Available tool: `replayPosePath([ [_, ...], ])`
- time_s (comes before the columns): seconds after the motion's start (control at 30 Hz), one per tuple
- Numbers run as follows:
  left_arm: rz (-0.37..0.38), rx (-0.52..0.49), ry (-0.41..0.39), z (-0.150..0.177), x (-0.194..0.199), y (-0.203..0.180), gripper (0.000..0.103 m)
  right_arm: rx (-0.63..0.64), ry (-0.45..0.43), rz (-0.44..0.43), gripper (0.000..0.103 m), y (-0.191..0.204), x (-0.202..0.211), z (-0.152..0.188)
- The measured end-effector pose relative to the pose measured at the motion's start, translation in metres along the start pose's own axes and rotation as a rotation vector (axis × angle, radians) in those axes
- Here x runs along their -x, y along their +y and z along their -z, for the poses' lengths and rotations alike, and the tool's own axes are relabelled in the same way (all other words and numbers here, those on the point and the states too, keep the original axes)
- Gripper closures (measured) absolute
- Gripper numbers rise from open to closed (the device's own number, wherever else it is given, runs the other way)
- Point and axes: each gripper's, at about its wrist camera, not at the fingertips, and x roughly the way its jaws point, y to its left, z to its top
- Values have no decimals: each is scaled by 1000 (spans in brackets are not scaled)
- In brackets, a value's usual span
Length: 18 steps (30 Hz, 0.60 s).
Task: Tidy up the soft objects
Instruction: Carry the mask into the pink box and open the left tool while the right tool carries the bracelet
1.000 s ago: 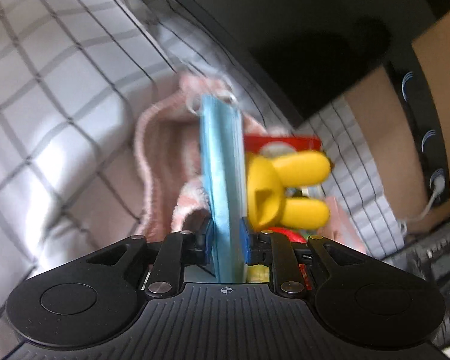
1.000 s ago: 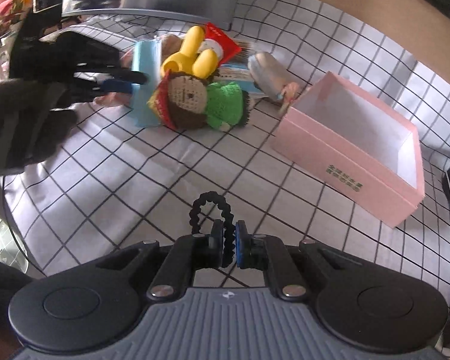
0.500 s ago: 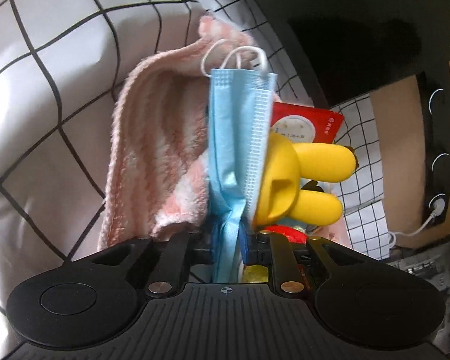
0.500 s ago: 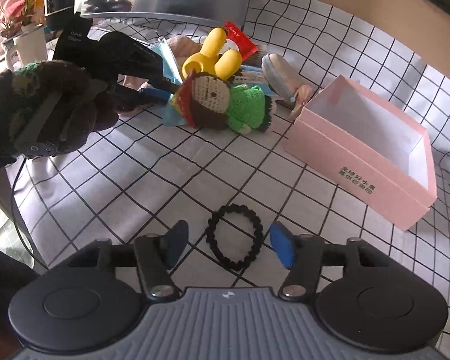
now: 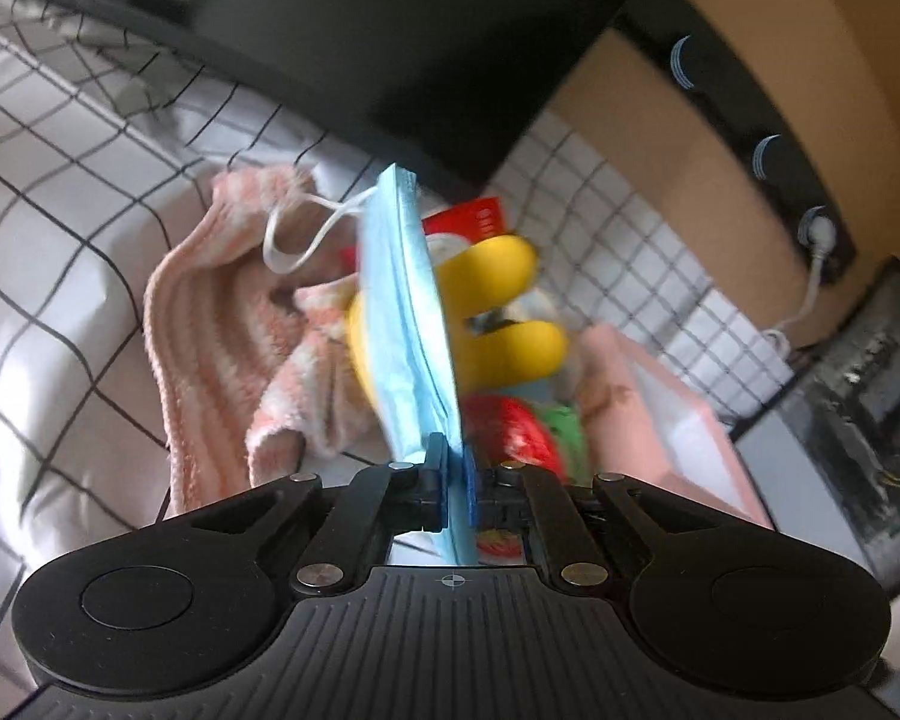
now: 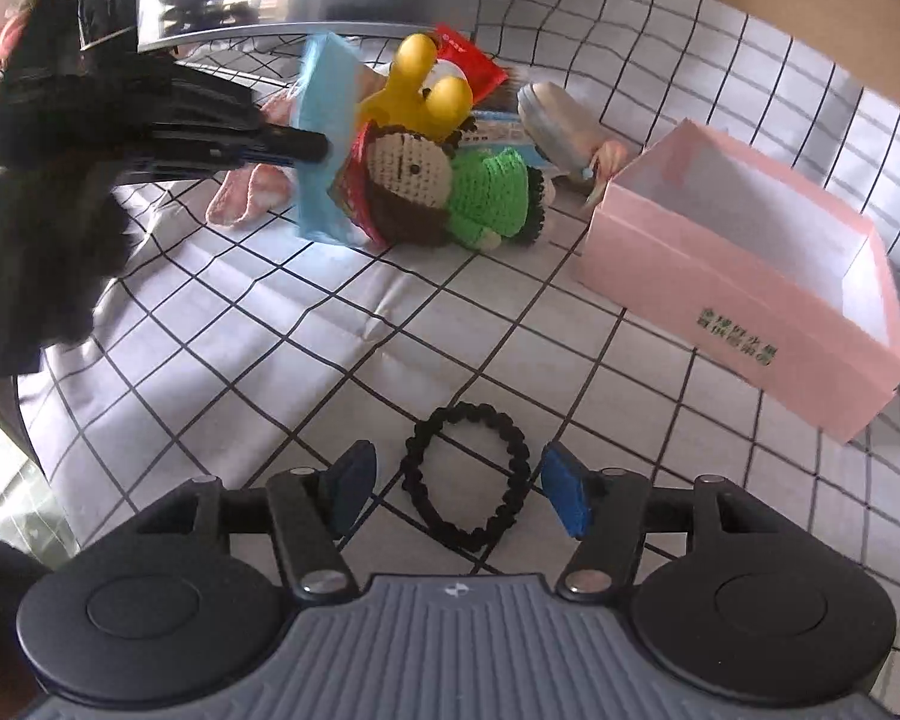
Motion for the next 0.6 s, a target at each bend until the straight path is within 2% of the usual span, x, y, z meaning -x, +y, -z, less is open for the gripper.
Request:
replayPosePath([
  [0.07, 34, -6, -19, -2, 16, -5, 96, -27, 7, -27, 46, -5, -5, 0],
  [0.13, 61, -18, -36, -5, 35, -14, 96, -54, 22, -52, 78, -9, -9, -1],
  [0.2, 86, -32, -41, -7, 51, -22, 96, -40, 27, -45, 91, -8, -8, 0],
  [0.3, 138, -74, -19, -11, 62, -44, 96, -2, 21, -38, 91, -6, 2, 1],
  [0.4, 221, -132, 43, -12, 66, -71, 96, 15, -8, -25, 91, -10, 24, 2],
  [0.6, 409, -216, 128, -23, 42, -136, 96, -104, -107, 52, 91, -46, 84, 12],
])
